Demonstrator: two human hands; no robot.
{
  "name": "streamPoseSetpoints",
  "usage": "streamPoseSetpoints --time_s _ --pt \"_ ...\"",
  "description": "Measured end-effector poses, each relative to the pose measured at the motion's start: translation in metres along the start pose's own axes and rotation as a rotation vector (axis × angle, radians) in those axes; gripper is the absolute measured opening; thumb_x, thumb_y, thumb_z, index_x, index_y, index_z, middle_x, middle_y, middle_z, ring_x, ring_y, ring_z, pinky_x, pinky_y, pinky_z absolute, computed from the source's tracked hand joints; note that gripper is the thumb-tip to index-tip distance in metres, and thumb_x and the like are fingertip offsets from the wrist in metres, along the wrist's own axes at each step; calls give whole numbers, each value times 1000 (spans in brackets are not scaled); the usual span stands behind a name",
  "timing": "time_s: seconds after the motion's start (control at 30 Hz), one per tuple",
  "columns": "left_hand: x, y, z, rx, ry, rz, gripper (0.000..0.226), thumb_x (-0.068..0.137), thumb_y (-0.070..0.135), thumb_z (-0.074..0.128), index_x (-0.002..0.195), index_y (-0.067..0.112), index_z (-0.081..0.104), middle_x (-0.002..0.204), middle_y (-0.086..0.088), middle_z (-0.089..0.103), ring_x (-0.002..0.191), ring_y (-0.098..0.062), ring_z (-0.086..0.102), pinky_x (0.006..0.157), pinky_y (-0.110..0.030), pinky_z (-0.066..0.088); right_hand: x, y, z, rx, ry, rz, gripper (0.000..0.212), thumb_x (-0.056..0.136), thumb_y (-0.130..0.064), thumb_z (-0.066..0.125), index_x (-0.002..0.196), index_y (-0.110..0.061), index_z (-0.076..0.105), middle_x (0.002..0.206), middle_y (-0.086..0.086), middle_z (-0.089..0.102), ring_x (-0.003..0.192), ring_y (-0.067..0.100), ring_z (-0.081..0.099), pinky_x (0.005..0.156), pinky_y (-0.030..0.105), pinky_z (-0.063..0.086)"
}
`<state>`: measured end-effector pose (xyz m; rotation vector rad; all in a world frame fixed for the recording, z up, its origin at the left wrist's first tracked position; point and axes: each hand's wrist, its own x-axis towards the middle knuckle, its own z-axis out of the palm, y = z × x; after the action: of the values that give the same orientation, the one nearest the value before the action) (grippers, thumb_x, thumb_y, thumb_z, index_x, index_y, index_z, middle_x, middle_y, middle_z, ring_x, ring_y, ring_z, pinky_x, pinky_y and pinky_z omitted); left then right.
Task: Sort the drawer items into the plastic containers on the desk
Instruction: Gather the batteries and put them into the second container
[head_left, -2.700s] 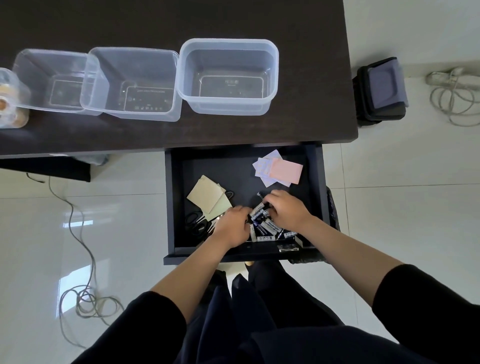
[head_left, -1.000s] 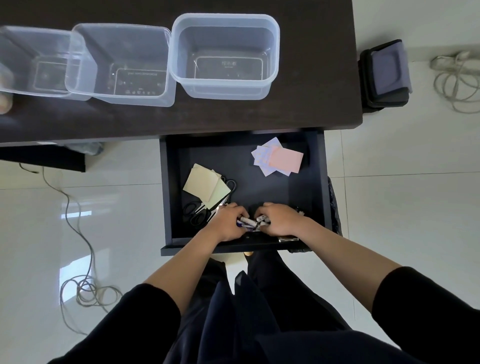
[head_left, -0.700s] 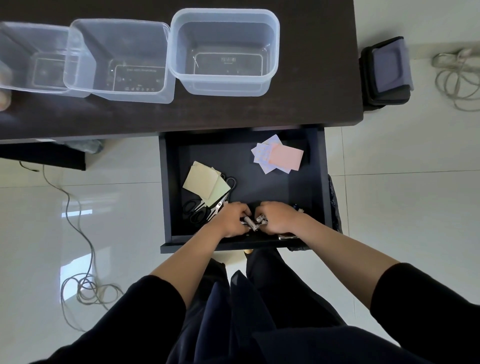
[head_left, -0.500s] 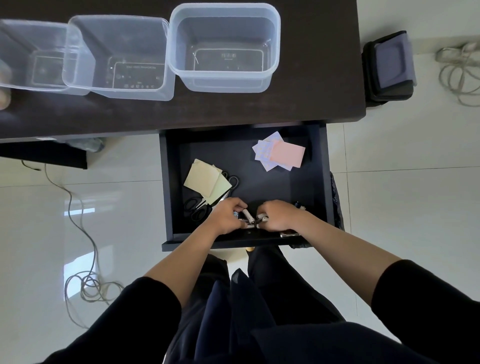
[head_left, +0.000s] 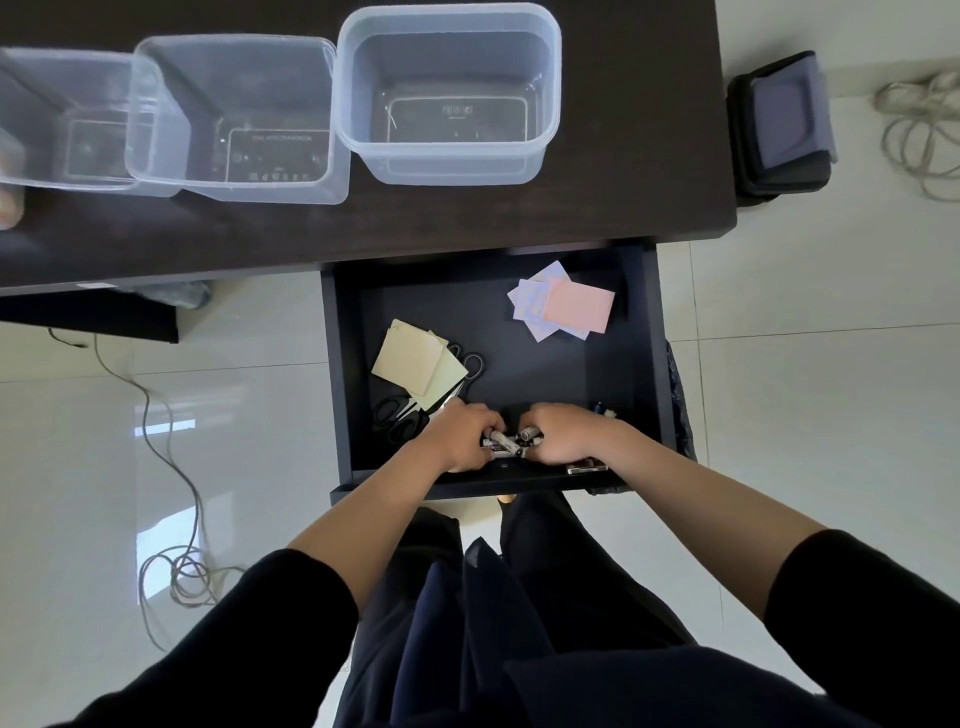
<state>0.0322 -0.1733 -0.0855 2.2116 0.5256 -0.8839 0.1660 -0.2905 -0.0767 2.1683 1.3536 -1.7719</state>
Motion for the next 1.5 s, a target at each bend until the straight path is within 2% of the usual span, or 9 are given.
streamPoseSetpoints --time_s 0.13,0.27,0.47,0.57,0.83,0.93,1.13,1.33,1.5 --pt "2 1 -3 15 -45 -12 34 81 35 67 112 24 60 111 2 59 108 -26 42 97 -35 40 -1 1 -1 25 -16 -1 26 77 -27 61 103 -23 60 104 1 61 95 23 59 82 37 51" --pt "3 5 -5 126 -137 -30 30 85 44 58 109 25 59 105 -1 63 111 -26 37 96 -41 41 -2 0 -4 51 -53 15 23 83 -29 64 104 -19 59 101 2 62 92 22 58 78 34 48" --pt "1 10 -12 155 -184 -48 29 86 39 58 111 24 54 111 -5 59 118 -25 38 96 -43 43 -5 -1 -11 128 -106 41 15 85 -29 67 86 -22 53 80 -3 57 81 19 56 69 29 41" --pt "-4 15 -13 104 -183 -74 30 88 34 57 114 20 54 115 -11 59 117 -26 45 89 -35 43 -8 -1 -12 161 -98 50 19 84 -29 68 77 -27 50 78 -6 56 80 17 55 65 27 40" --pt "-22 22 -10 -83 22 -136 21 86 31 62 102 18 62 106 -10 65 101 -29 59 81 -33 47 -18 5 -3 337 202 40 18 79 -19 73 90 -10 62 89 6 66 84 20 60 76 31 46" --pt "-27 25 -15 -160 100 -161 21 86 35 61 101 20 61 104 -10 64 97 -30 60 77 -32 46 -23 2 -9 404 311 22 15 78 -16 73 89 -12 65 91 5 69 89 22 64 84 35 50" --pt "-45 32 -38 -288 281 -158 15 88 32 59 95 19 63 89 -8 64 83 -26 59 66 -29 40 -37 -13 -23 561 467 -11 16 77 -8 73 91 -10 65 90 8 68 88 25 64 82 35 50" --pt "-69 17 -69 -431 420 -185 14 88 26 59 89 13 64 76 -3 65 72 -23 61 66 -33 47 -41 -47 -45 572 549 -18 15 78 -16 73 90 -18 64 92 0 68 90 17 63 84 33 49" --pt "-91 -19 -108 -465 536 -126 8 88 23 59 89 18 66 73 9 59 72 -13 56 58 -19 37 -38 -105 -69 508 605 -80 12 82 -16 69 90 -20 62 93 -3 66 89 12 60 80 26 46"
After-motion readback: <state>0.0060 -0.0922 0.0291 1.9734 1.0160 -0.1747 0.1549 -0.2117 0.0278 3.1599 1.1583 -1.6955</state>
